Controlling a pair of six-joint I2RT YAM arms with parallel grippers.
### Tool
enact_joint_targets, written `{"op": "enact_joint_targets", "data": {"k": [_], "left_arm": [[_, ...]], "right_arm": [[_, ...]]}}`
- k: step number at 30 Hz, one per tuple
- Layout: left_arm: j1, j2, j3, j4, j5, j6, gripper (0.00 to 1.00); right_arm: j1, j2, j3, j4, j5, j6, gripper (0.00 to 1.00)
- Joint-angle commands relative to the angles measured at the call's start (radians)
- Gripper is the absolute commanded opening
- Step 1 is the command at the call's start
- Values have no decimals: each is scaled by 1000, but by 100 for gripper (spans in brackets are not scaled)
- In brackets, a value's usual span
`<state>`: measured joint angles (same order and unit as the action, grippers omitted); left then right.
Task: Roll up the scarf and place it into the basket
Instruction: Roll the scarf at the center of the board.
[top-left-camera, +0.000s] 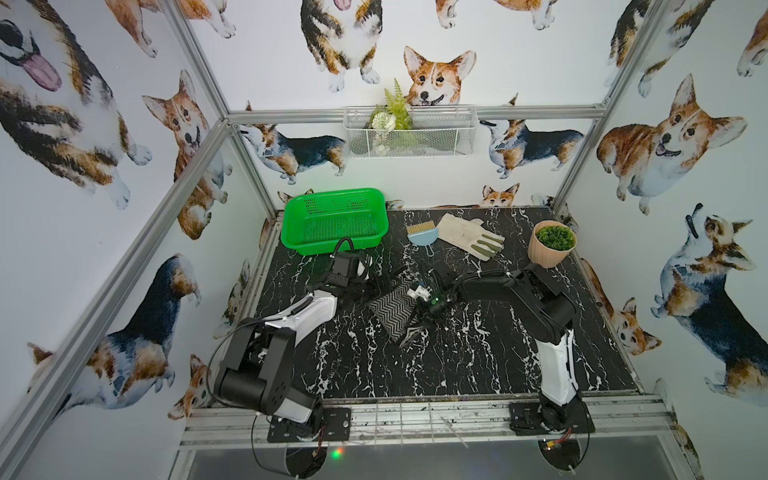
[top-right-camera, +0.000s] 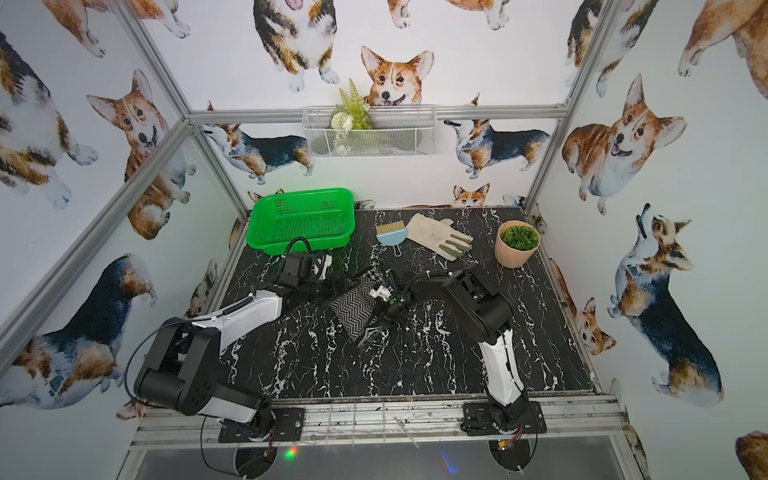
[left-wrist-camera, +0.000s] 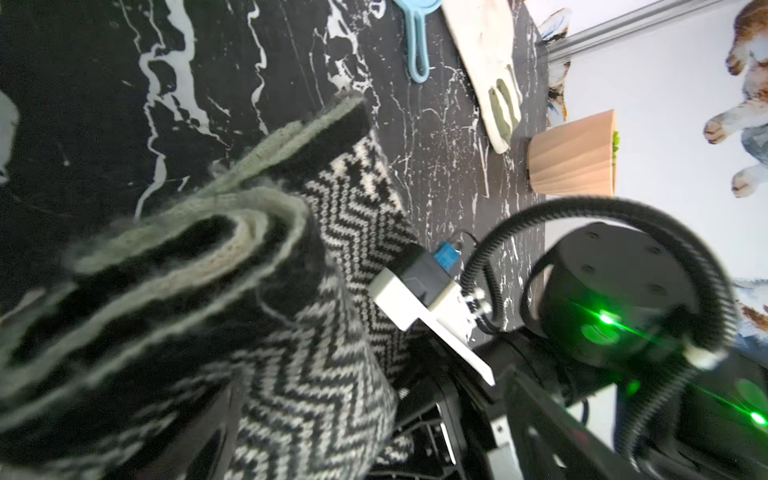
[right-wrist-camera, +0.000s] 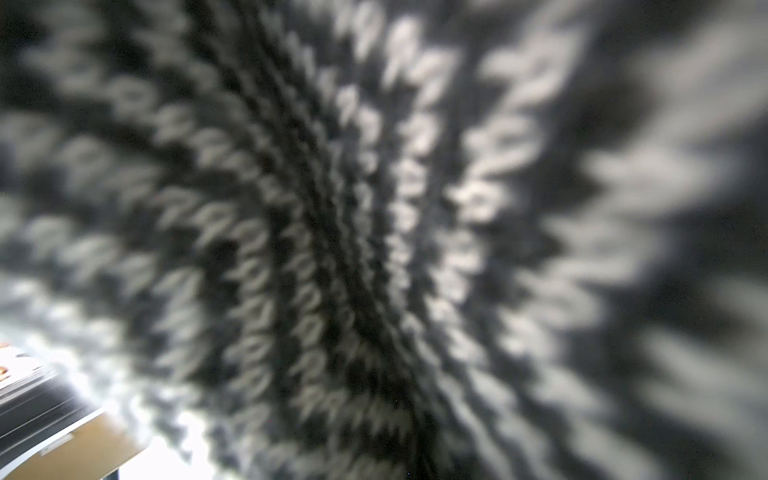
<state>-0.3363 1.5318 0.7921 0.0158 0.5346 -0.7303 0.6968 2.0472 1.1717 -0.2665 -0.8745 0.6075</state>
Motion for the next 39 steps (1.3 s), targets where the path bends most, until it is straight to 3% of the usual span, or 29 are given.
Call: {"op": "enact_joint_targets", "data": {"k": [1, 7, 9, 12, 13, 14, 18, 23, 29, 39], "left_arm": [[-1, 69, -10, 104, -46, -43, 100], [-3, 153, -15, 78, -92, -65, 100], [-11, 158, -14, 61, -109, -64, 100], [-23, 172, 13, 0, -130, -49, 100], [-23, 174, 15, -7, -133, -50, 100], [-27, 178, 17, -14, -130, -51, 100], [-33, 184, 22, -13, -115, -60, 100], [-35, 171, 18, -11, -98, -76, 100], [-35, 154, 33, -39, -75, -81, 100], [-34, 139, 39, -41, -53, -103, 100]], "right_arm": [[6, -55, -26, -85, 251, 7, 21], [44, -174, -36, -136, 398, -3, 44], [62, -226, -43, -152, 470, -3, 48], [130, -344, -26, -229, 712, -27, 56], [166, -382, -12, -263, 826, -41, 87], [207, -412, 3, -294, 934, -57, 100], [353, -421, 91, -397, 1221, -101, 100], [485, -258, 218, -492, 1405, -158, 100], [550, -138, 240, -440, 1423, -188, 95], [562, -24, 235, -397, 1391, -217, 92]]}}
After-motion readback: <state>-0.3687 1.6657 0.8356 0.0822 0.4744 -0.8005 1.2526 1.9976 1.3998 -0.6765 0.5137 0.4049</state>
